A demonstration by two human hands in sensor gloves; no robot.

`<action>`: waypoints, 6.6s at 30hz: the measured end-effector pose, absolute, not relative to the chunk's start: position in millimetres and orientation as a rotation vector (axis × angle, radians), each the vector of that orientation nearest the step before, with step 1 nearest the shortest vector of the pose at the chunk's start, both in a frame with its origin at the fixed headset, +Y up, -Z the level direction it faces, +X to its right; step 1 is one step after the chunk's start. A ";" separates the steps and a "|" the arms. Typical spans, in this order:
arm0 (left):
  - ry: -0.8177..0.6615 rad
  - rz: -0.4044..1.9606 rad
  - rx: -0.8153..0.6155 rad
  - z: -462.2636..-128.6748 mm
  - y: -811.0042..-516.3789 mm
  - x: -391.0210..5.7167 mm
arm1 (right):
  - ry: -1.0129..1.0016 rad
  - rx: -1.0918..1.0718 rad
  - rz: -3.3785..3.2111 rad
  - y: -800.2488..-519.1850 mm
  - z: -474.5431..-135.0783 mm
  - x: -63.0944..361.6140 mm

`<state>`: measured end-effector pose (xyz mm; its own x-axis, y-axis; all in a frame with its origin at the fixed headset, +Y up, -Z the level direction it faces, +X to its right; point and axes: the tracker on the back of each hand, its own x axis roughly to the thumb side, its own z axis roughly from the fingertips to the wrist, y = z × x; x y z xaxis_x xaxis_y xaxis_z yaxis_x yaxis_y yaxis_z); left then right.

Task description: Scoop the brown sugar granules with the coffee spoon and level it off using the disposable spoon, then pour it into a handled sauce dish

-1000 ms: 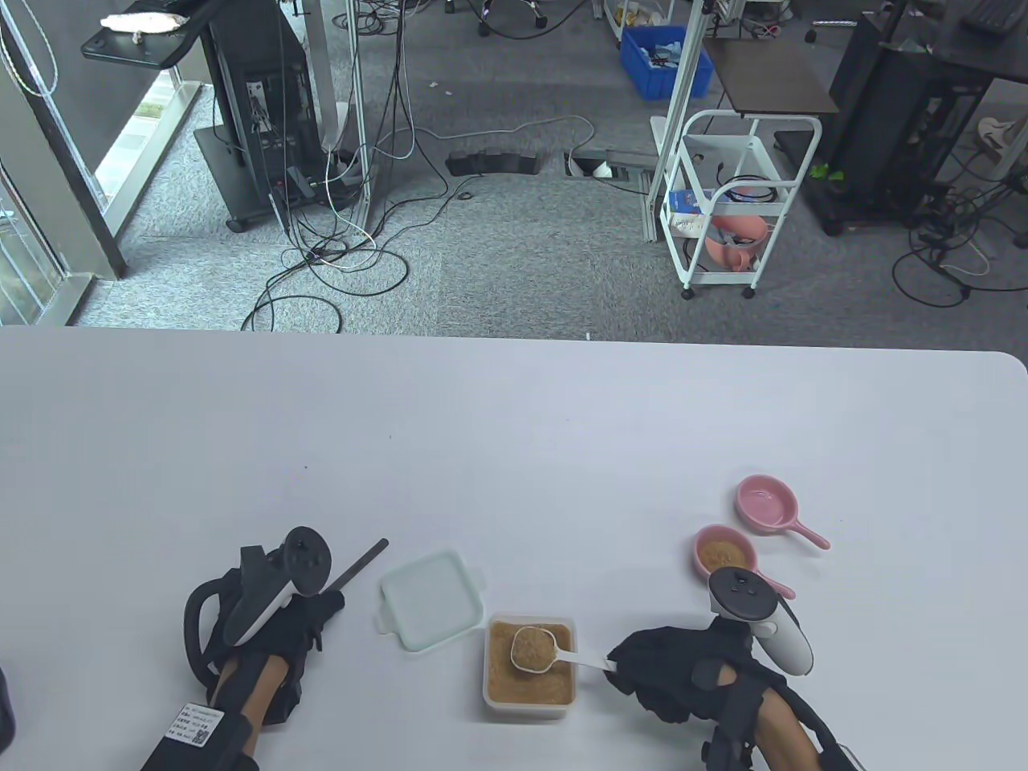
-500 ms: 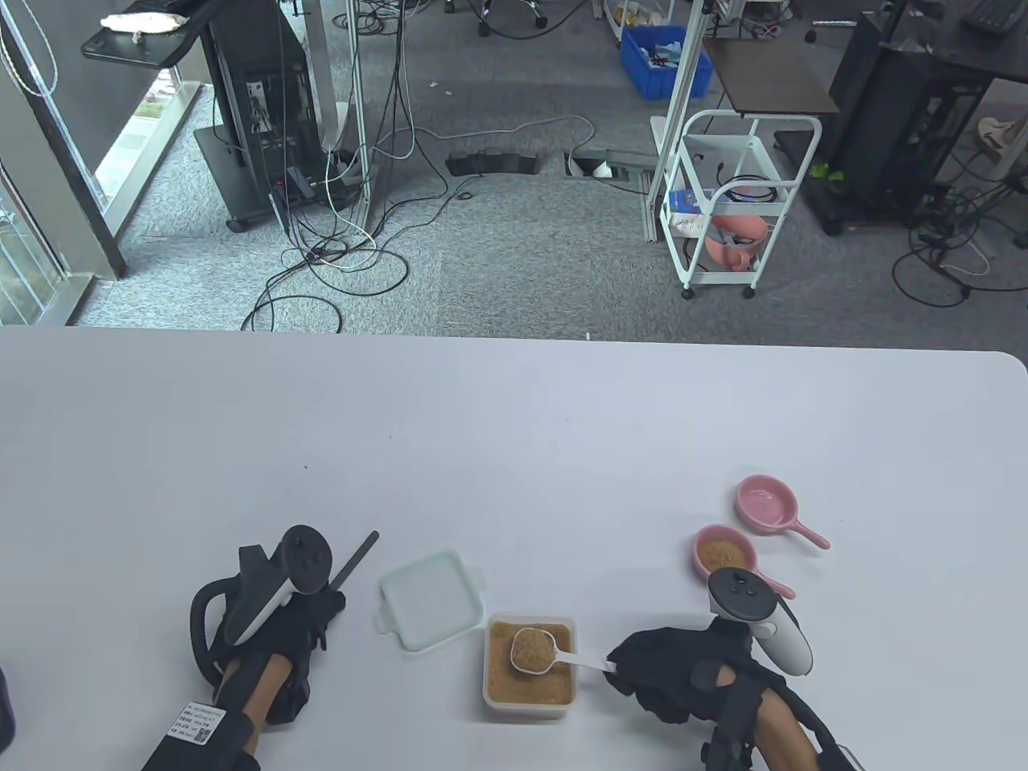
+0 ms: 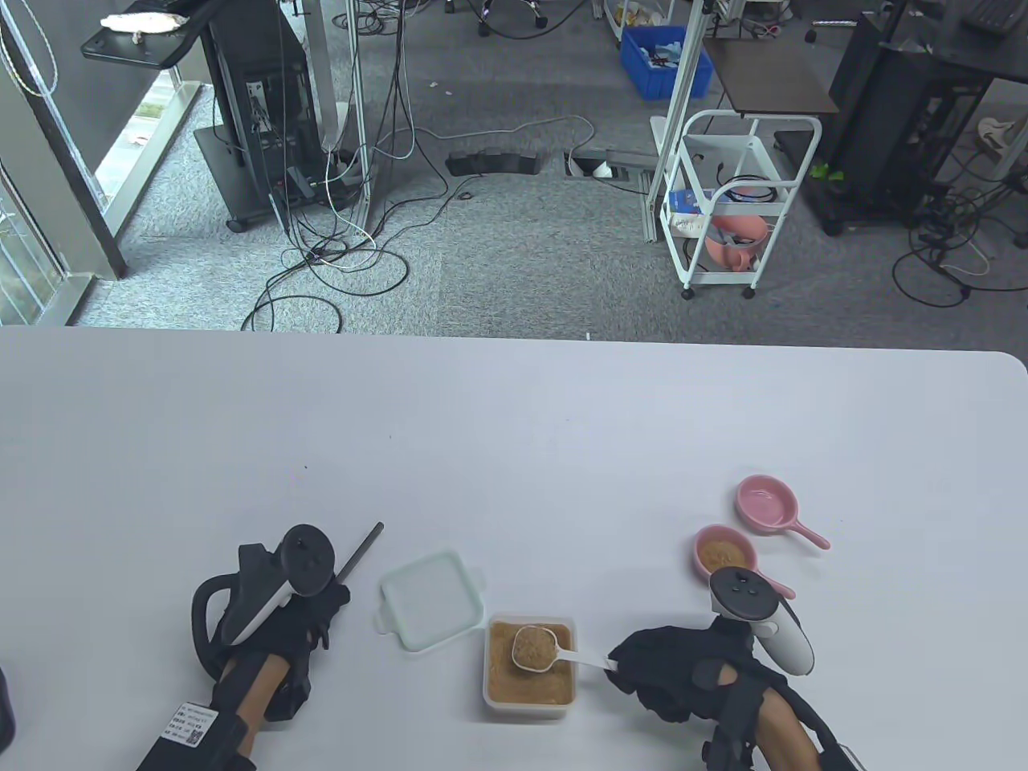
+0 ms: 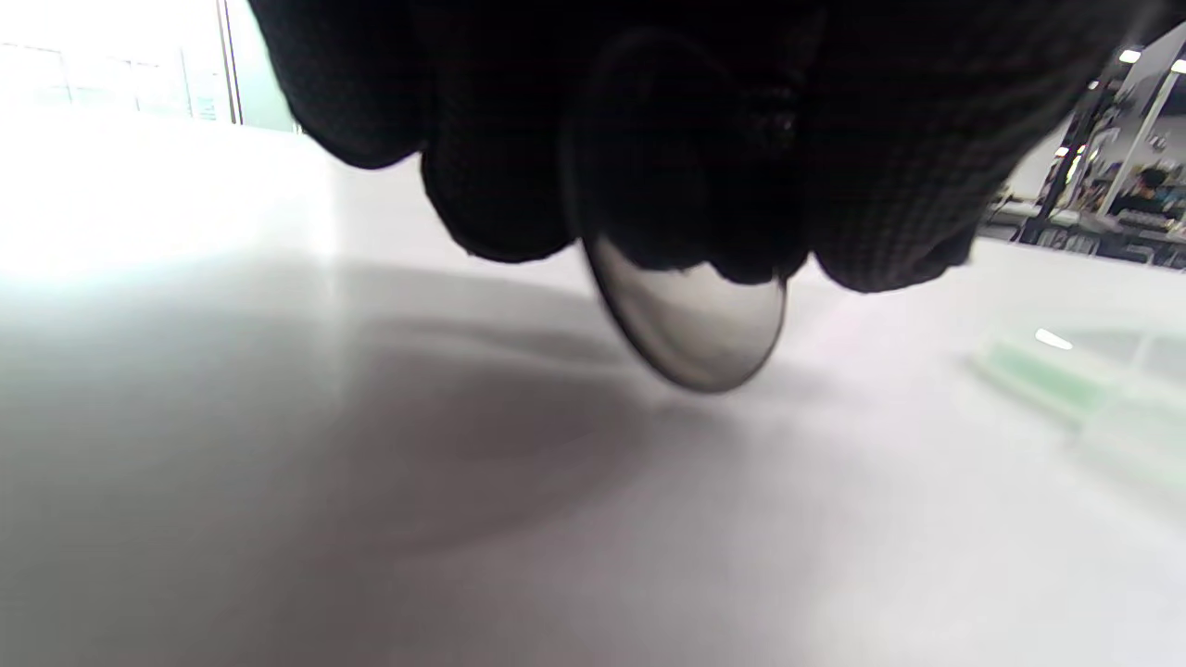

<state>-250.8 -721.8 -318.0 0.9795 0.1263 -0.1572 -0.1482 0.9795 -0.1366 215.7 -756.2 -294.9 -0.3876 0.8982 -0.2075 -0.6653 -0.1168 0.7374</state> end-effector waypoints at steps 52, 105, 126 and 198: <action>-0.597 0.035 0.044 -221.7 -682.7 -94.5 | 1.007 0.370 1.677 -755.1 -293.0 213.9; -0.493 0.025 0.019 -236.4 -682.0 -109.0 | 1.023 0.389 1.656 -755.9 -292.3 212.5; -0.433 0.061 -0.002 -247.0 -685.4 -122.9 | 1.008 0.367 1.670 -754.5 -293.3 217.1; 0.134 0.131 -0.255 -315.8 -725.2 -261.5 | 0.969 0.369 1.729 -755.1 -295.3 219.1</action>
<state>-261.5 -725.2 -315.8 0.9826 0.1118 -0.1484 -0.1457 0.9593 -0.2420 219.1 -755.1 -295.3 -0.3831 0.8996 -0.2095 -0.6481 -0.1001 0.7550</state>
